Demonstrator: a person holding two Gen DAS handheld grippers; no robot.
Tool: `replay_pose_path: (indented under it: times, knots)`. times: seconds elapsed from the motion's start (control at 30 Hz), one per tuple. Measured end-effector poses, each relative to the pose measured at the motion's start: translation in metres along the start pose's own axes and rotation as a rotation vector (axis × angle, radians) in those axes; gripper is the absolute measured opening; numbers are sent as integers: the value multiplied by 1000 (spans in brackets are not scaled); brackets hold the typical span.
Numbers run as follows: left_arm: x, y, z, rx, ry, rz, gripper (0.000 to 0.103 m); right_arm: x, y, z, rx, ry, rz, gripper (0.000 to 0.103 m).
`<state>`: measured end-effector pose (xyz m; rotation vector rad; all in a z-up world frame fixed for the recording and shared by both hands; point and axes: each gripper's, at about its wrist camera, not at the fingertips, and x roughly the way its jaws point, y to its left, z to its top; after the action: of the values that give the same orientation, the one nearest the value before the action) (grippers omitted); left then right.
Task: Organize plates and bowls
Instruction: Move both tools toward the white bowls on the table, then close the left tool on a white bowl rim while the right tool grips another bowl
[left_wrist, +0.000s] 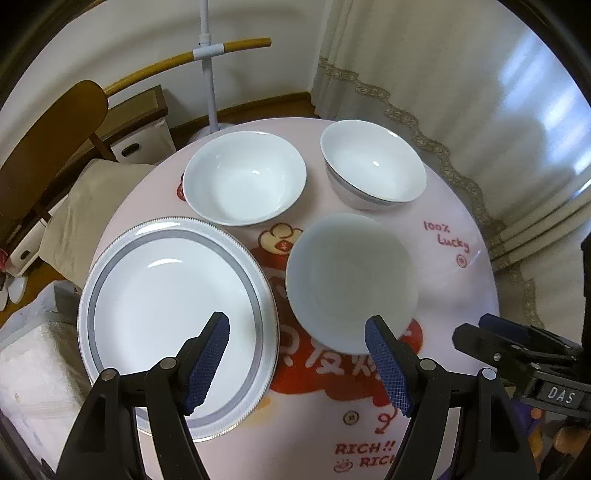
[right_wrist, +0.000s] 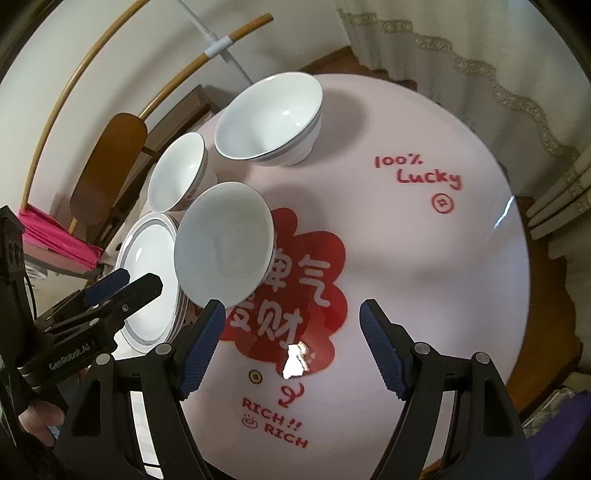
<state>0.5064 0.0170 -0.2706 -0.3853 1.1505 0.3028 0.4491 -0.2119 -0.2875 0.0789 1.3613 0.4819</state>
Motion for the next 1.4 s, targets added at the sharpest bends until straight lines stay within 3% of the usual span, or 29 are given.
replay_pose_path:
  times: [0.3,0.67,0.73,0.8,0.97,1.13,1.17,1.4]
  knots:
    - [29,-6,24,65,20,29,71,38,-1,29,53,33,10,77]
    - [78,-25,50,186,106,26,70,73,-5,30,109,119,58,35]
    - [84,-26,55,194,113,24,69,78,-9,29,129,129,77,33]
    - [89,-29,60,212,119,29,61,80,-14,27,142,133,94,30]
    - [101,-33,62,234,143,5,52,85,-23,27,160,135,133,6]
    - [109,-32,58,221,179,-27,26,85,-35,24,196,137,193,4]
    - [110,-33,58,224,182,-32,17,83,-34,24,188,136,195,5]
    - [101,-32,57,177,164,-65,7,65,-33,23,161,134,182,5]
